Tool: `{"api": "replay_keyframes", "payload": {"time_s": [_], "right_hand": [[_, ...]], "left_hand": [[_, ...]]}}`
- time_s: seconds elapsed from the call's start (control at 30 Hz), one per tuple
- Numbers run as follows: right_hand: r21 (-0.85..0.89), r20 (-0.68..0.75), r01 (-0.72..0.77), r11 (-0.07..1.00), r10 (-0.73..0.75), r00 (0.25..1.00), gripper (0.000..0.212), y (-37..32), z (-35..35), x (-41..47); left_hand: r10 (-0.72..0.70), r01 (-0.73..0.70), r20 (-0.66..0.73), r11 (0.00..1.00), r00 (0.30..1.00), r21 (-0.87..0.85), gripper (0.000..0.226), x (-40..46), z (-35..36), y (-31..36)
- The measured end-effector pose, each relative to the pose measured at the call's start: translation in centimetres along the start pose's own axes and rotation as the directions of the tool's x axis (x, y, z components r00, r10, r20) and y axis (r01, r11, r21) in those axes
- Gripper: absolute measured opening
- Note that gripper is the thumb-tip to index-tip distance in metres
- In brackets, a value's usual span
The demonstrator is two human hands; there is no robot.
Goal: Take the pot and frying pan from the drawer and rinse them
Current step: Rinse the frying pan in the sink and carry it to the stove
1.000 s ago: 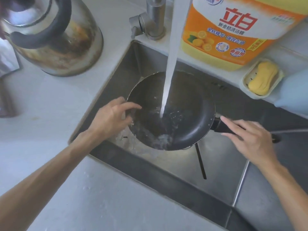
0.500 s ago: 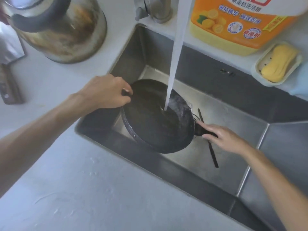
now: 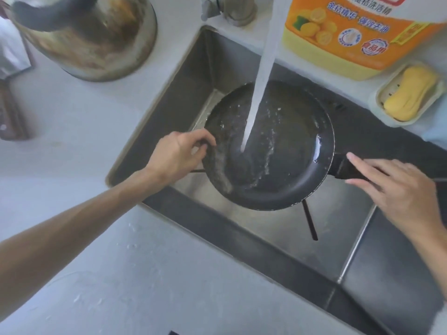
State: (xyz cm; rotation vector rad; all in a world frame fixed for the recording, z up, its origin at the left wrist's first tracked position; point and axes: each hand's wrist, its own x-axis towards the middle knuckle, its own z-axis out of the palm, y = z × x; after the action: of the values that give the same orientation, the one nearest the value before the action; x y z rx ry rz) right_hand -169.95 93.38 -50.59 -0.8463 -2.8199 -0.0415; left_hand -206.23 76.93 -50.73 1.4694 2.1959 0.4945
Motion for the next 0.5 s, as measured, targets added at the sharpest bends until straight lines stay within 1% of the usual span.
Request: {"api": "replay_keyframes", "payload": {"time_s": [0.07, 0.17, 0.23, 0.27, 0.3, 0.33, 0.4, 0.43, 0.5], "right_hand": [[0.116, -0.033, -0.132, 0.984, 0.137, 0.990, 0.043, -1.1, 1.7, -1.3], [0.313, -0.010, -0.258, 0.914, 0.275, 0.961, 0.044, -4.1, 4.8, -2.1], [0.431, 0.068, -0.311, 0.847, 0.313, 0.947, 0.046, -6.4, 6.9, -2.4], [0.478, 0.132, -0.333, 0.813, 0.309, 0.942, 0.049, -7.4, 8.0, -2.4], [0.526, 0.207, -0.349, 0.775, 0.281, 0.937, 0.052, -8.3, 8.7, -2.3], [0.574, 0.286, -0.368, 0.732, 0.242, 0.927, 0.054, -9.0, 9.3, -2.1], [0.639, 0.439, -0.431, 0.637, 0.158, 0.885, 0.053, -9.6, 9.8, -1.3], [0.646, 0.507, -0.459, 0.610, 0.106, 0.855, 0.057, -9.5, 9.7, -0.8], [0.624, 0.635, -0.517, 0.586, 0.006, 0.773, 0.060, -8.6, 9.0, -0.1]], "left_hand": [[0.075, -0.073, -0.155, 0.997, 0.985, 0.019, 0.018, -0.1, -1.6, 0.8], [0.224, -0.195, -0.299, 0.973, 0.928, 0.124, 0.020, 0.7, -4.3, 2.2], [0.347, -0.282, -0.342, 0.932, 0.873, 0.226, 0.024, 1.3, -6.1, 3.3], [0.402, -0.313, -0.347, 0.906, 0.847, 0.285, 0.025, 1.5, -6.9, 3.8], [0.436, -0.325, -0.334, 0.883, 0.836, 0.339, 0.026, 1.7, -7.6, 4.3], [0.440, -0.319, -0.301, 0.871, 0.846, 0.374, 0.028, 2.0, -8.2, 4.7], [0.372, -0.270, -0.206, 0.877, 0.905, 0.397, 0.033, 2.6, -8.9, 5.3], [0.313, -0.232, -0.155, 0.889, 0.937, 0.395, 0.034, 2.9, -9.1, 5.2], [0.161, -0.125, -0.071, 0.926, 0.984, 0.357, 0.033, 3.5, -9.1, 4.3]]}}
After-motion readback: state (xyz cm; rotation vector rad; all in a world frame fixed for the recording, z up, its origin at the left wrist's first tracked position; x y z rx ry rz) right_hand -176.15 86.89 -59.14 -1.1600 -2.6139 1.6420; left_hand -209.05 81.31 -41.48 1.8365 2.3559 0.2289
